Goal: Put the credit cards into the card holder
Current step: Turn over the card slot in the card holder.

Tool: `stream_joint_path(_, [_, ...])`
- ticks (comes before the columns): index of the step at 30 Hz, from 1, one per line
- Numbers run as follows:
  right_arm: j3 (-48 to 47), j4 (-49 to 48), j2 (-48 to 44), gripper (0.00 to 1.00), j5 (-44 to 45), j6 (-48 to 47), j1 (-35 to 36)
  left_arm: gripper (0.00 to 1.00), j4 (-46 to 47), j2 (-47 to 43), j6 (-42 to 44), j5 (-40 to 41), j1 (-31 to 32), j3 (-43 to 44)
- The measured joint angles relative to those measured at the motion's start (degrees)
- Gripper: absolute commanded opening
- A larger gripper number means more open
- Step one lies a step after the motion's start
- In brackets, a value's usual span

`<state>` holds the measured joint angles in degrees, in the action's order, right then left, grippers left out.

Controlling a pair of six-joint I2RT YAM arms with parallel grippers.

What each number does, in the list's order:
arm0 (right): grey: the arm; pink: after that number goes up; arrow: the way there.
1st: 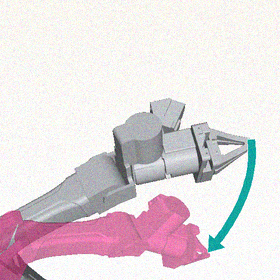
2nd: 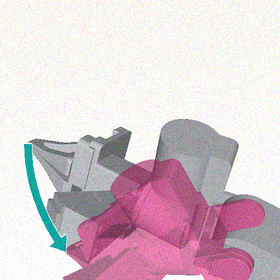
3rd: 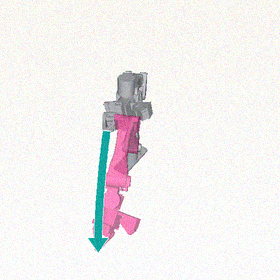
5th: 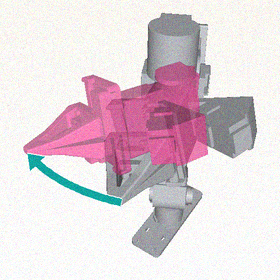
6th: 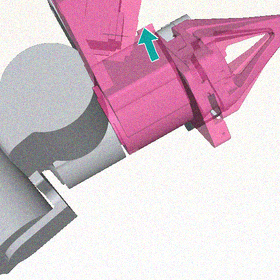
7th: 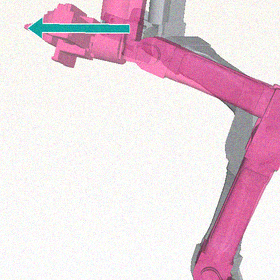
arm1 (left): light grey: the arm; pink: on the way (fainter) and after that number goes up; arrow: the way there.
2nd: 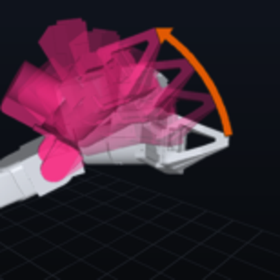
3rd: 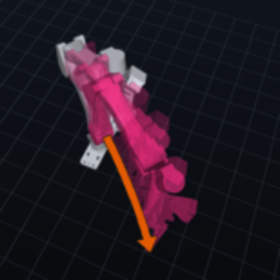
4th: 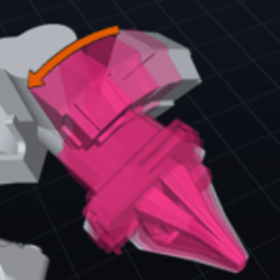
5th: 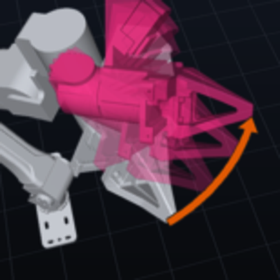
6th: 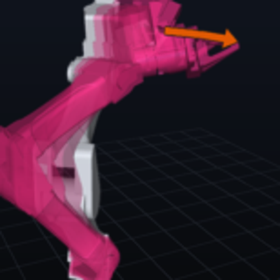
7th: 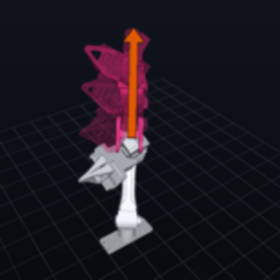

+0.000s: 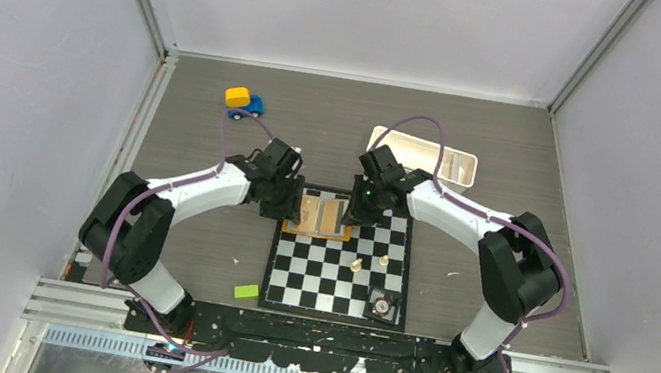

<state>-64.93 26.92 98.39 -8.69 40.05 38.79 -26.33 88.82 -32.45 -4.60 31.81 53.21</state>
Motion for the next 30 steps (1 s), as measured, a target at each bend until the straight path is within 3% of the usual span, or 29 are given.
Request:
stream_joint_path(18, [0.37,-4.39,-0.42,0.17,-4.09,0.98,0.02,0.40,1.11,0.00,-0.07,-1.99,-0.07,-0.76])
stream_joint_path(30, [0.37,-6.95,-0.42,0.23,-6.03,1.33,1.73,0.40,2.40,-0.02,-0.20,-3.52,-0.07,-1.11])
